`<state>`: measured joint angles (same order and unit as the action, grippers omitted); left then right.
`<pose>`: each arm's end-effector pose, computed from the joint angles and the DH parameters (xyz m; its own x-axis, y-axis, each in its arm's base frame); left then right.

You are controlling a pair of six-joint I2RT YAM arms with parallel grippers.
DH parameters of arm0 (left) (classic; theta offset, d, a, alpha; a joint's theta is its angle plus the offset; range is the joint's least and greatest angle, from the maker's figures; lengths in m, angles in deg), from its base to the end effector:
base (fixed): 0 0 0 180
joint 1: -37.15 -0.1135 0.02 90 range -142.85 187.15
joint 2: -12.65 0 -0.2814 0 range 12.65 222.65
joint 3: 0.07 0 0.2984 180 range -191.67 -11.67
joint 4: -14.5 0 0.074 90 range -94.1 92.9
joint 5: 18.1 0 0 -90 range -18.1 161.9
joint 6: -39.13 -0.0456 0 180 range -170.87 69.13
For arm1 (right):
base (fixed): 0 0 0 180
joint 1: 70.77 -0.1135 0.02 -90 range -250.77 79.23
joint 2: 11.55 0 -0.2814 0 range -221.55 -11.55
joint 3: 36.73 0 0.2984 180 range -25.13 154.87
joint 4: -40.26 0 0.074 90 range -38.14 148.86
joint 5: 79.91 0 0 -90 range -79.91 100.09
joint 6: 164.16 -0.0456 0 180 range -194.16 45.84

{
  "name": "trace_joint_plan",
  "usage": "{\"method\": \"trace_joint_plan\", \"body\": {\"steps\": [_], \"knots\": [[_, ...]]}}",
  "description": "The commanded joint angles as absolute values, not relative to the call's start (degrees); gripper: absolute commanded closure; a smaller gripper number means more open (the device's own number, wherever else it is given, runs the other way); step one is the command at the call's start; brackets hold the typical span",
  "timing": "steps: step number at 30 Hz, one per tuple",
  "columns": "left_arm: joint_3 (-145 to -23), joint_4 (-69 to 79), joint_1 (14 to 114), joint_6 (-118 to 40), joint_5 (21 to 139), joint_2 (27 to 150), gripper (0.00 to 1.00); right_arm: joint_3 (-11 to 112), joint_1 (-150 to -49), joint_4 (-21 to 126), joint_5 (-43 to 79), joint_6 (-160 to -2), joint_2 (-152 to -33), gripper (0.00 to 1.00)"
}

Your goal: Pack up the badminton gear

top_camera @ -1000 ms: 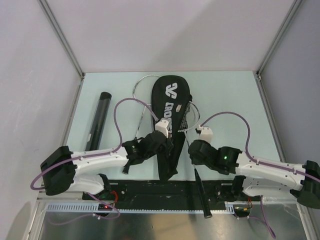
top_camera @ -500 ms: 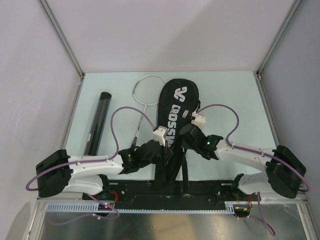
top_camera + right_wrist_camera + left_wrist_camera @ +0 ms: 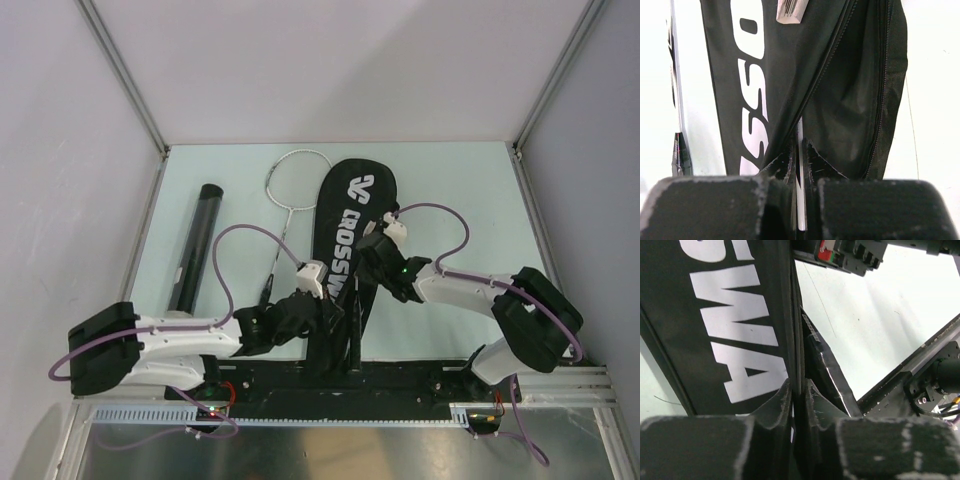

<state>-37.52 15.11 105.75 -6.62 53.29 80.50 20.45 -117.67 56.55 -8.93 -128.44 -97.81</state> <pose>0.1132 -0.2489 0.1649 -0.6750 -0.0899 -0.7323 0.4332 0.7552 -0.4920 0.2464 0.2415 0.1659 -0.7173 0.3568 -0.5984 0.0831 0.8966 0.4350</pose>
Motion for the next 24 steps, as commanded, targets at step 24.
{"method": "trace_joint_plan", "body": {"steps": [24], "knots": [[-36.86,7.1,111.92,-5.76,51.38,74.28,0.71,23.48,-118.17,49.87,-13.14,-132.79,-99.0,1.0]]}}
